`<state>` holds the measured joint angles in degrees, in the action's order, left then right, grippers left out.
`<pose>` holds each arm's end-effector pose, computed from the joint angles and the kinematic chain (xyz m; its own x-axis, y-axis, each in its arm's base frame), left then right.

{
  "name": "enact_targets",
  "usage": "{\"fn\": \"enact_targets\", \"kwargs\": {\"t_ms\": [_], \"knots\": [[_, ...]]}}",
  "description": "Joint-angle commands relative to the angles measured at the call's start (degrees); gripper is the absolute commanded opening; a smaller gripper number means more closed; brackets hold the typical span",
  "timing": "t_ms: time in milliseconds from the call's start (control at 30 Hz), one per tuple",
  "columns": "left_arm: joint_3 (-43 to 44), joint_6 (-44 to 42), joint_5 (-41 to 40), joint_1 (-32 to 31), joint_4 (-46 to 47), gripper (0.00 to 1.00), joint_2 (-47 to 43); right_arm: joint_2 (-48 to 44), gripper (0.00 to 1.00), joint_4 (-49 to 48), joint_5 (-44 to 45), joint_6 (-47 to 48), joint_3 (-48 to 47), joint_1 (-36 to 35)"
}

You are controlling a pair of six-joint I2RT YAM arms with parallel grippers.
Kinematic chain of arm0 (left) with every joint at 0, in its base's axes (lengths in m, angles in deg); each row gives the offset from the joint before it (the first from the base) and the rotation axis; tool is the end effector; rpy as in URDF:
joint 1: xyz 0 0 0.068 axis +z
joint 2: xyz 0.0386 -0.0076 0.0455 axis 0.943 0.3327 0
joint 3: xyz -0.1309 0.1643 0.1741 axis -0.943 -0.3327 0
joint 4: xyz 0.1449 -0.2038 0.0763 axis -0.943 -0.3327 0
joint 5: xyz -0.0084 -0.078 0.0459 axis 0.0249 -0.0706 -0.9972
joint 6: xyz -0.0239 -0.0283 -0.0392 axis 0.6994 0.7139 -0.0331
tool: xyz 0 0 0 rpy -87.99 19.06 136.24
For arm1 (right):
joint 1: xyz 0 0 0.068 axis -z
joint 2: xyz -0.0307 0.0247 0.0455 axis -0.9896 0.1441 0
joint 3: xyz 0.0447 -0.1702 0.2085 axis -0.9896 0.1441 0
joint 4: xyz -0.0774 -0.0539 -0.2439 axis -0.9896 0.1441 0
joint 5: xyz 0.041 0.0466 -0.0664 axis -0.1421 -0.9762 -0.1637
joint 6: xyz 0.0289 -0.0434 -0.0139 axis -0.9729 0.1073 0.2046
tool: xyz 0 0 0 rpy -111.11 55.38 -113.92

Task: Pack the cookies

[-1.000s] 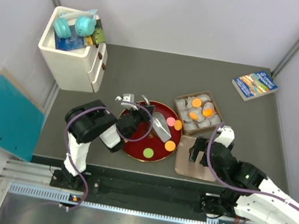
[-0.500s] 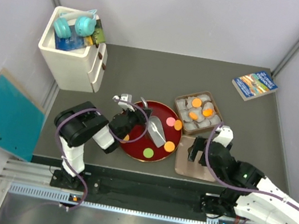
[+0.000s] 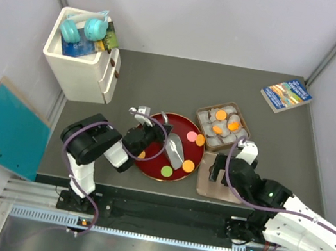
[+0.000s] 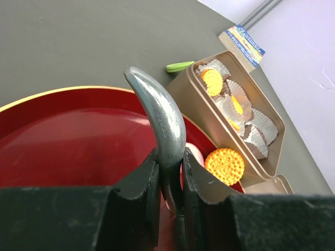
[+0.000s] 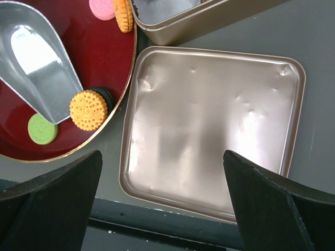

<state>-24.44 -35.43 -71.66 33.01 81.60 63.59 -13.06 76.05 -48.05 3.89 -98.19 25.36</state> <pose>0.2261 -0.1676 0.1270 -0.3369 -0.5333 -0.7760 0.3643 0.6861 -0.6297 0.0919 0.1063 0.2336 -0.6489 0.1050 -0.7536 -0.1083 0.9676 0.2281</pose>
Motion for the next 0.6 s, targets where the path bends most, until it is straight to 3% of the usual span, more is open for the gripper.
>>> {"fn": "enact_targets", "kwargs": {"t_ms": [0,567], "knots": [[4.7,-3.0,1.5,-0.3,15.2,0.00,4.1,0.0,0.99,-1.4,0.4,-0.1,-1.0,0.0],[12.2,2.7,2.5,-0.5,15.2,0.00,13.6,2.0,0.99,-1.9,1.1,0.5,-1.3,0.0]]}}
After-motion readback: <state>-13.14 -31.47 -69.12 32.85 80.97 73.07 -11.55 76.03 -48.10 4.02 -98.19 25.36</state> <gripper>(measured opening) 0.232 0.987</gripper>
